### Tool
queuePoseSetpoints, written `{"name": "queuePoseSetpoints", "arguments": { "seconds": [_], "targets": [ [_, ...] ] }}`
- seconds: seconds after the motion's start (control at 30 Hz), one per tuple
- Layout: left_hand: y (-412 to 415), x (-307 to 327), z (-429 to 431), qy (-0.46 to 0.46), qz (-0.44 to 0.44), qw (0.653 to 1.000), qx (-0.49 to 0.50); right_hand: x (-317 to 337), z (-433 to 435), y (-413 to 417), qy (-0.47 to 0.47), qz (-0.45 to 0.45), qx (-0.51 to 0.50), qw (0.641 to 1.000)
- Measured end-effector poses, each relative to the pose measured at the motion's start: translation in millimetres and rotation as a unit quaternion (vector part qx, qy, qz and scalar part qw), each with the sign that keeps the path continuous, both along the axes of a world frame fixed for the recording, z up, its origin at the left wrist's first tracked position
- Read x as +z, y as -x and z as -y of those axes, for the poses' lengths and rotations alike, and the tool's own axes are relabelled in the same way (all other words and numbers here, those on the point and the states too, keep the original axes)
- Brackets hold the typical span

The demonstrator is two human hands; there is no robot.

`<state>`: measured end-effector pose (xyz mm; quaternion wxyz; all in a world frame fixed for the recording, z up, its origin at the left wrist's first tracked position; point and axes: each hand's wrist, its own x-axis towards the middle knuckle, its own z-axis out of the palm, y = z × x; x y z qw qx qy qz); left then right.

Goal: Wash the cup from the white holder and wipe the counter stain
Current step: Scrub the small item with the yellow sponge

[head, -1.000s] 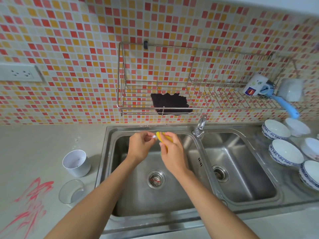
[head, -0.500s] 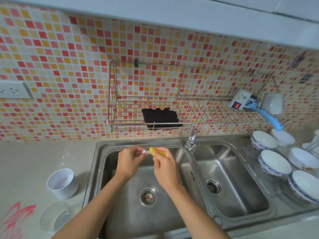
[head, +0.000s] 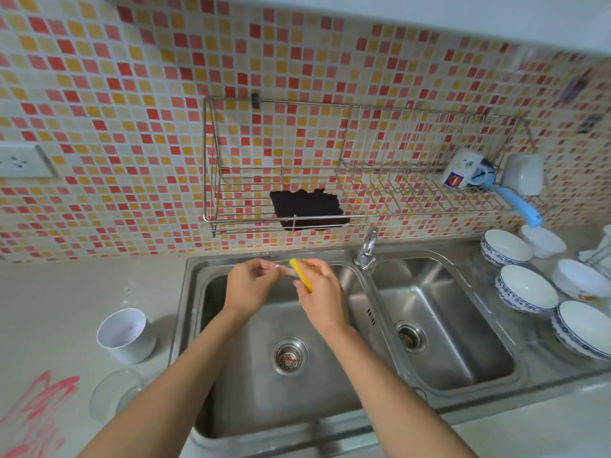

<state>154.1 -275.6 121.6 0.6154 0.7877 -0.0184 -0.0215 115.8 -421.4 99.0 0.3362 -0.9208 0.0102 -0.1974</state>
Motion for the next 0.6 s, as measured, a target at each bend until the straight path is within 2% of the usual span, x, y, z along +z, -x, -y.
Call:
{"name": "queuePoseSetpoints", "arguments": {
  "seconds": [0.13, 0.23, 0.33, 0.4, 0.5, 0.6],
  "targets": [
    [-1, -1, 1, 0.111, -0.106, 0.988, 0.022, 0, -9, 1, 0.054, 0.034, -0.002, 0.998],
    [2, -5, -3, 0.094, -0.127, 0.987, -0.007, 0, -2, -1, 0.116, 0.046, 0.006, 0.992],
    [1, -7, -10, -0.047, -0.037, 0.997, -0.051, 0, 5, -2, 0.199, 0.060, 0.037, 0.977],
    [0, -6, -15, -0.122, 0.042, 0.987, -0.091, 0, 10, -4, 0.229, 0.059, 0.052, 0.970],
    [-1, -5, -13, -0.174, 0.097, 0.969, -0.143, 2, 16, -7, 0.240, 0.042, 0.070, 0.967],
    [-3, -7, -6, -0.178, 0.106, 0.973, -0.100, 1, 20, -10, 0.177, 0.029, 0.059, 0.982]
  ]
}}
